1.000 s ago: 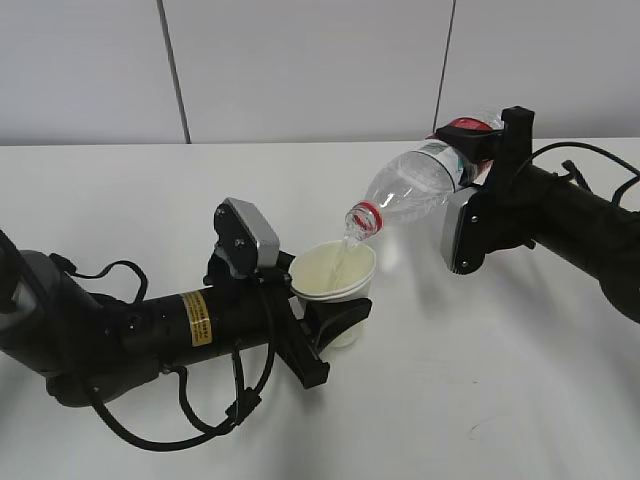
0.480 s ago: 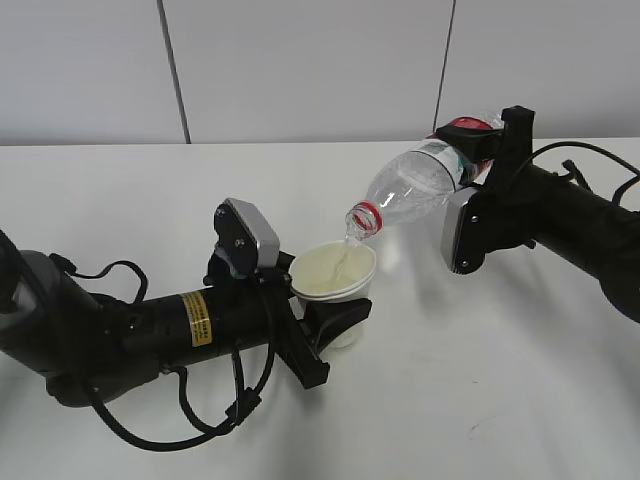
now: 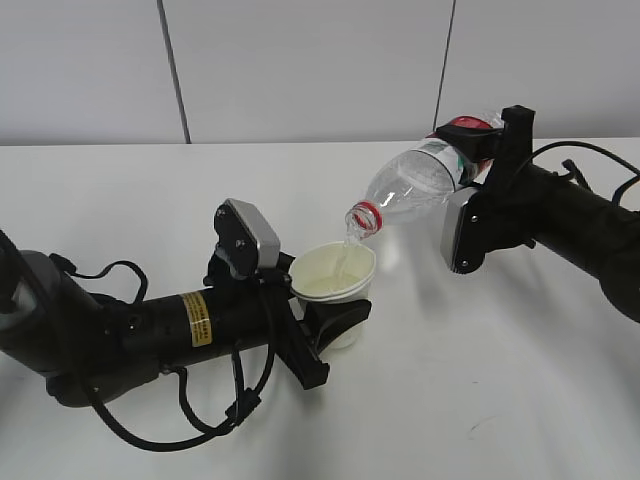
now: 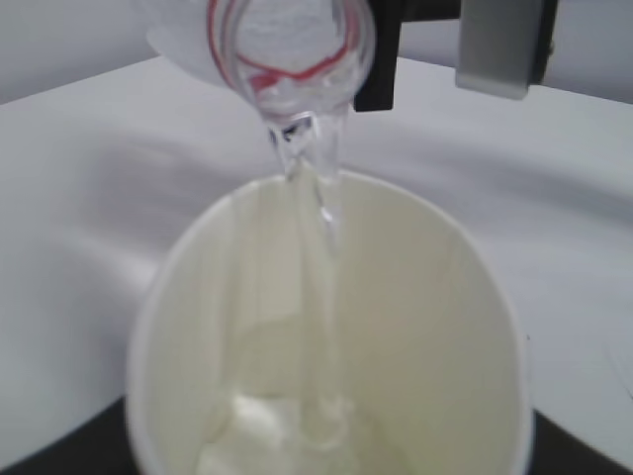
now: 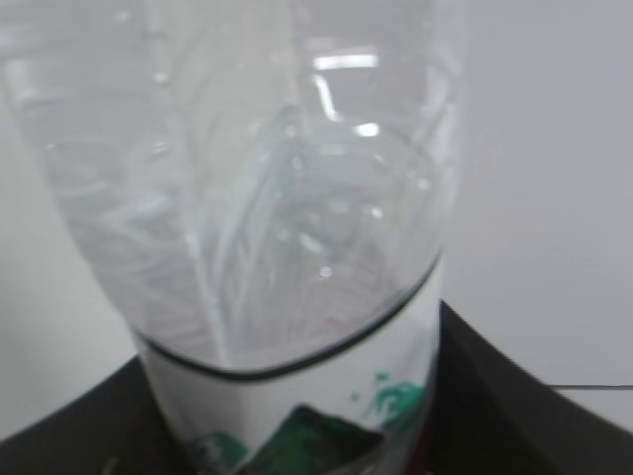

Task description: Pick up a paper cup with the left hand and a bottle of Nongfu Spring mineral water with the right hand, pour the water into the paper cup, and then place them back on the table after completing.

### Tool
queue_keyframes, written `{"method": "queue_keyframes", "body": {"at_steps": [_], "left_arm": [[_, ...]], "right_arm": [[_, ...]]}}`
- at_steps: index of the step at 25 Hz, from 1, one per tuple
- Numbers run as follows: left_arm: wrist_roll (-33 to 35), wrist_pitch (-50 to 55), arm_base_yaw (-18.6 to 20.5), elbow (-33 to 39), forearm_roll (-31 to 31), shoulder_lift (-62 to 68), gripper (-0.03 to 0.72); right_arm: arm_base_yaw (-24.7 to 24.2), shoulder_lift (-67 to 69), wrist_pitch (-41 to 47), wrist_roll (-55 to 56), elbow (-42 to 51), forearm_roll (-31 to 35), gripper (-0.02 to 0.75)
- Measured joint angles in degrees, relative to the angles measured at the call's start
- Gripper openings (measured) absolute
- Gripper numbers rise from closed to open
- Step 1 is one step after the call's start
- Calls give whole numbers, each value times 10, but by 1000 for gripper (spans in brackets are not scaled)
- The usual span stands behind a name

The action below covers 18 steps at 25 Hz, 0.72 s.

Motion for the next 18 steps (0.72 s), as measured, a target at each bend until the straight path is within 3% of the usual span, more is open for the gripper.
{"method": "queue_keyframes", "body": {"at_steps": [18], "left_arm": [[0,0,0,0,1,0,386]], "right_arm": [[0,0,-1,20,0,0,422]]}}
